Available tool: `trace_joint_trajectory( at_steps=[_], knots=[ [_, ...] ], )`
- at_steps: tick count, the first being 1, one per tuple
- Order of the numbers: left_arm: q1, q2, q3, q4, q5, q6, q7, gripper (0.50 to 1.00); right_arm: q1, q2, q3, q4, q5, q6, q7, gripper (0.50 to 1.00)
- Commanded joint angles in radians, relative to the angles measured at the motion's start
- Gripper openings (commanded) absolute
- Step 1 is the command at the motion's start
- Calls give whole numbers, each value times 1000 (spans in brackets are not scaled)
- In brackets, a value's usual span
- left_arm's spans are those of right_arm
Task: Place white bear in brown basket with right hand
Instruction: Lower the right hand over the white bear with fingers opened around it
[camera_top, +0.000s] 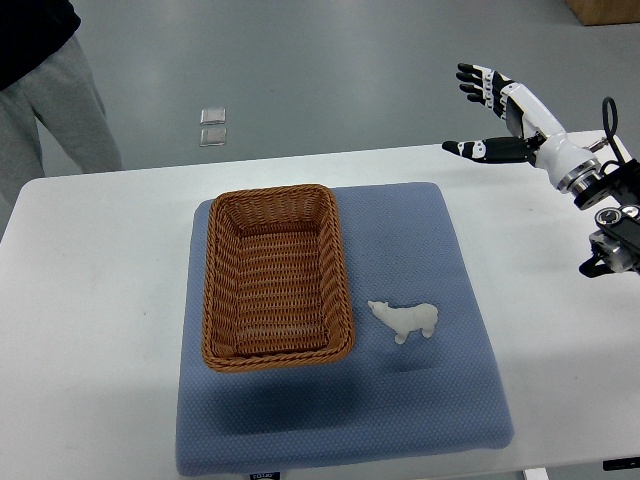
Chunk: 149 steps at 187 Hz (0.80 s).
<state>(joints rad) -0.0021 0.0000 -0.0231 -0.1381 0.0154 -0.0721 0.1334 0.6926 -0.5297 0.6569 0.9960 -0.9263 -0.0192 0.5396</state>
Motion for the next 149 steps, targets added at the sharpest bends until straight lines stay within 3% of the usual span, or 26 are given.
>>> trace_joint_trajectory(
  at_steps=[1, 22, 63, 84, 106, 149],
  knots=[
    [-1, 0, 0, 0, 0, 0, 0, 1000, 4, -78, -22, 87, -125, 50, 5, 921],
    [-1, 0, 0, 0, 0, 0, 0, 1000, 7, -142, -23, 170, -272, 125, 10, 921],
    [-1, 0, 0, 0, 0, 0, 0, 1000, 39, -239, -25, 322, -422, 390, 13, 921],
    [-1, 0, -1, 0, 0, 0, 0, 1000, 85, -245, -46, 349, -440, 470, 11, 921],
    [1, 0, 0, 0, 0, 0, 0, 1000, 108, -234, -85, 351, -500, 490, 10, 919],
    [-1, 0, 0, 0, 0, 0, 0, 1000, 104, -168, -151, 339, -638, 423, -3, 917]
  ],
)
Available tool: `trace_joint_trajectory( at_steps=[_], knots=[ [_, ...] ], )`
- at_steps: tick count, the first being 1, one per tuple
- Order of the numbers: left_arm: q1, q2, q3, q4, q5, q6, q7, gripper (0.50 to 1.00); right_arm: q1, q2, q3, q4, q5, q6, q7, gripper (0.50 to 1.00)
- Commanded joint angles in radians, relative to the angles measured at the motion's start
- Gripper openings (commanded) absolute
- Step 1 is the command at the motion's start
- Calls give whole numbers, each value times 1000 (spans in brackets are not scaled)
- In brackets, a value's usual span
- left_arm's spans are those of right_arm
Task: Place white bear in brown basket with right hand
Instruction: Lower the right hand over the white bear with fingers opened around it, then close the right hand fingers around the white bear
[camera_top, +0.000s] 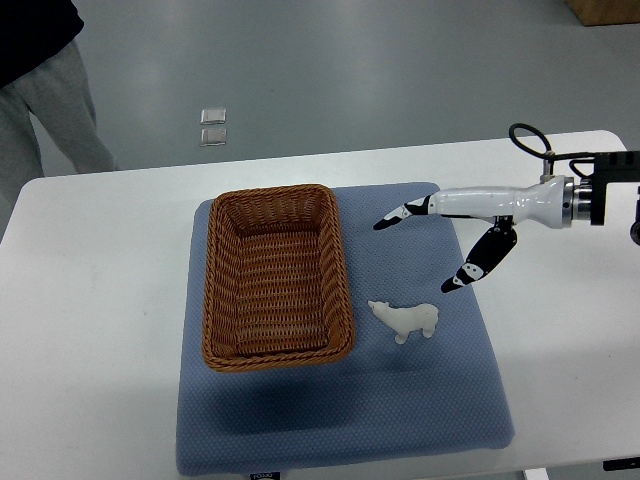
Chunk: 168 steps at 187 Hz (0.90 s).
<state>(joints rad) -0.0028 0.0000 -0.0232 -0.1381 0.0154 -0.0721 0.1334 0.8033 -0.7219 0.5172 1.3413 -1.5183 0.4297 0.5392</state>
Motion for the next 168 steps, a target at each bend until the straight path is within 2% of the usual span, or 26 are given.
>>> trace_joint_trajectory(
  at_steps=[1, 73, 146, 168],
  knots=[
    [1, 0, 0, 0, 0, 0, 0, 1000, -9, 25, -11, -7, -49, -26, -2, 917],
    [0, 0, -1, 0, 0, 0, 0, 1000, -101, 48, -22, -7, -63, -39, -1, 915],
    [1, 0, -1, 0, 0, 0, 0, 1000, -151, 104, -22, -42, -71, -123, -5, 891],
    [0, 0, -1, 0, 0, 0, 0, 1000, -165, 127, -22, -77, -74, -152, -38, 891]
  ],
)
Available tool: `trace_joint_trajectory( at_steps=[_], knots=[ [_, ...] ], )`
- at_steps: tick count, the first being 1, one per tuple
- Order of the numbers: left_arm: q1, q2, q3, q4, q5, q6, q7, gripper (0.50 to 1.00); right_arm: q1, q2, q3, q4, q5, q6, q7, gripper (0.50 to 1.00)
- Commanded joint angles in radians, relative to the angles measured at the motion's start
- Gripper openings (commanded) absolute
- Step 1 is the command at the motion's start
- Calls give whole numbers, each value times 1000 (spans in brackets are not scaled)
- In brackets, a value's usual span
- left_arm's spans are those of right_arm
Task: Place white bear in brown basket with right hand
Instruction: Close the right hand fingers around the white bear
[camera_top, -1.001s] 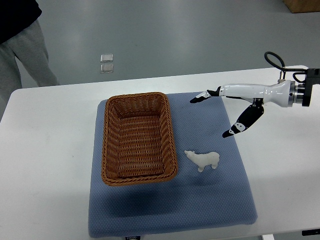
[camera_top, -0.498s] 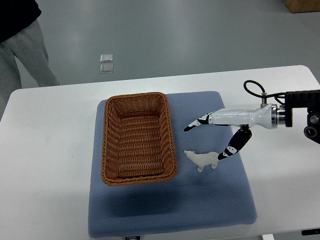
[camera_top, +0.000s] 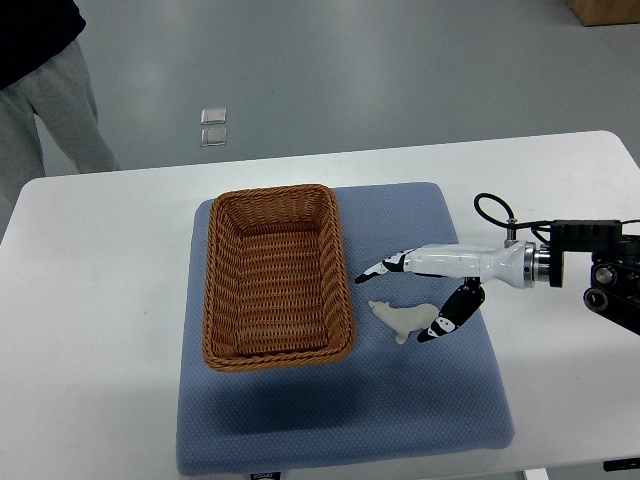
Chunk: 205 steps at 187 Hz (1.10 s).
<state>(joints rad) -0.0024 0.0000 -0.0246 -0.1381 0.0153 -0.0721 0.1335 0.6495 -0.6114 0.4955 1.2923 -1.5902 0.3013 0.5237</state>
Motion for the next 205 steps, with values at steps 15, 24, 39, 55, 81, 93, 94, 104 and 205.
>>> trace_joint_trajectory(
  at_steps=[15, 24, 39, 55, 81, 93, 94, 104, 205],
  knots=[
    [1, 0, 0, 0, 0, 0, 0, 1000, -14, 16, 1, -33, -2, -31, -22, 891],
    [1, 0, 0, 0, 0, 0, 0, 1000, -19, 15, 1, -33, -2, -31, -22, 891],
    [-1, 0, 0, 0, 0, 0, 0, 1000, -25, 15, 1, -33, -1, -31, -22, 891],
    [-1, 0, 0, 0, 0, 0, 0, 1000, -33, 18, 1, -33, -1, -31, -21, 891],
    [-1, 0, 0, 0, 0, 0, 0, 1000, -42, 30, 0, -33, -1, -31, -19, 864],
    [-1, 0, 0, 0, 0, 0, 0, 1000, -47, 36, 0, -34, -2, -31, -22, 846],
    [-1, 0, 0, 0, 0, 0, 0, 1000, -47, 36, 0, -34, -2, -31, -22, 846],
    [-1, 0, 0, 0, 0, 0, 0, 1000, -48, 39, 0, -36, -5, -31, -25, 838],
    [-1, 0, 0, 0, 0, 0, 0, 1000, -48, 38, 1, -67, -11, -33, -31, 666]
  ],
)
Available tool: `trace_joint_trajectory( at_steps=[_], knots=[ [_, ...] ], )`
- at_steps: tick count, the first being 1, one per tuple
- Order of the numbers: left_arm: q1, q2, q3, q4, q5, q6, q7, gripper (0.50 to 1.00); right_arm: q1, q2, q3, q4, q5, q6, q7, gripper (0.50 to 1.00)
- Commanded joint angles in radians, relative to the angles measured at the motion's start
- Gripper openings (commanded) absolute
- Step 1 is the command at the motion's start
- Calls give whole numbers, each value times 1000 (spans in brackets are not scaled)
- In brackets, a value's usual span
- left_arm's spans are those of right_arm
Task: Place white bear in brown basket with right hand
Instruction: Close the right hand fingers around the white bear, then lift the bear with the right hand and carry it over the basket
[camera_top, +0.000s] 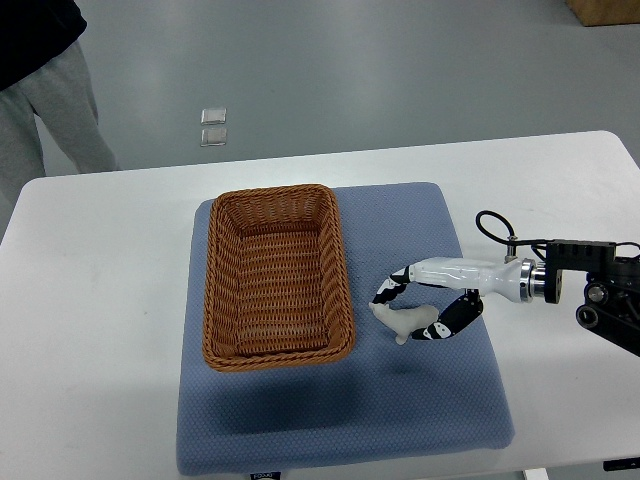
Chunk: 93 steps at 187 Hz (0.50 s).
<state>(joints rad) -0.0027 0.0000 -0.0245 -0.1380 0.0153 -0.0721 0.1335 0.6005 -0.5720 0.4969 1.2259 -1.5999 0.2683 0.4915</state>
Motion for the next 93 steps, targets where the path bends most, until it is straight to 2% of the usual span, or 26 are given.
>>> trace_joint_trajectory(
  at_steps=[1, 34, 93],
  knots=[
    [0, 0, 0, 0, 0, 0, 0, 1000, 1, -2, 0, -2, -2, 0, -1, 656],
    [0, 0, 0, 0, 0, 0, 0, 1000, 1, -8, 2, -2, 0, 0, 1, 580],
    [0, 0, 0, 0, 0, 0, 0, 1000, 7, -22, 17, -2, 5, 2, 2, 580]
  ],
)
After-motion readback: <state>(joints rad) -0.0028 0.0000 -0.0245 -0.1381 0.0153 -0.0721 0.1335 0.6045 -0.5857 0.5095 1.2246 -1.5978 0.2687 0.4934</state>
